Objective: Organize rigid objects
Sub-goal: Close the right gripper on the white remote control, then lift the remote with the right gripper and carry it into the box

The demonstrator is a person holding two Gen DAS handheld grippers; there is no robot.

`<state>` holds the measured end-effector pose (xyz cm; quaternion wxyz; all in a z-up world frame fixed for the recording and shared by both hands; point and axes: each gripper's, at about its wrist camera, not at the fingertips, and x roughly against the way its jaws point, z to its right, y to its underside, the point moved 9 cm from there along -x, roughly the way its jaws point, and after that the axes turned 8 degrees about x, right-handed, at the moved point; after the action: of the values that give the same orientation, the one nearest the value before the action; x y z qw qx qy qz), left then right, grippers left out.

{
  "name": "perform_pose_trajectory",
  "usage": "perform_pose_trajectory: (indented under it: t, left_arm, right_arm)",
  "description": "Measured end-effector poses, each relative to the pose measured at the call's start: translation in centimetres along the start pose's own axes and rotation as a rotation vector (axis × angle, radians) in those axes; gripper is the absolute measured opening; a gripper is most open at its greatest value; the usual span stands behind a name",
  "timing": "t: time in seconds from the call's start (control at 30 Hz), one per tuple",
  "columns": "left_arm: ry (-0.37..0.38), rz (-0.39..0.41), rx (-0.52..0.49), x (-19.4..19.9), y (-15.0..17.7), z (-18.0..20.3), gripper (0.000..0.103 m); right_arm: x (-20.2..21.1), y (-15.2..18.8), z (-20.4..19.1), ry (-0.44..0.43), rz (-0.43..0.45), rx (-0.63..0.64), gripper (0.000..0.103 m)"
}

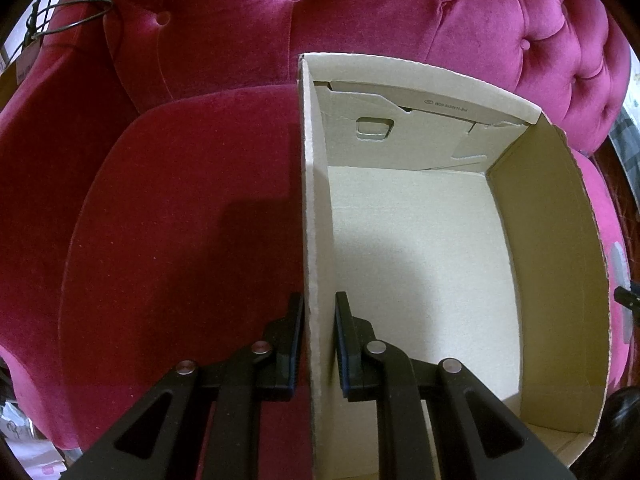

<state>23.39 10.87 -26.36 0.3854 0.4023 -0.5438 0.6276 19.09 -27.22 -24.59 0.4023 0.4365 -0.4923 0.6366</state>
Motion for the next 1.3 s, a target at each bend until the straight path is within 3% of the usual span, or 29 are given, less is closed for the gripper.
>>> perform_pose_trajectory:
  t: [0.6, 1.3]
  left_arm:
    - [0.003, -0.001, 0.003, 0.0, -0.1, -0.1, 0.016]
    - [0.006, -0.002, 0.002, 0.1, -0.1, 0.0, 0.016]
  right_arm:
    - [5.8, -2.9, -3.2, 0.010, 0.072, 0.053, 0.049]
    - [8.9, -8.5, -12.5, -0.085, 0.153, 0.158, 0.049]
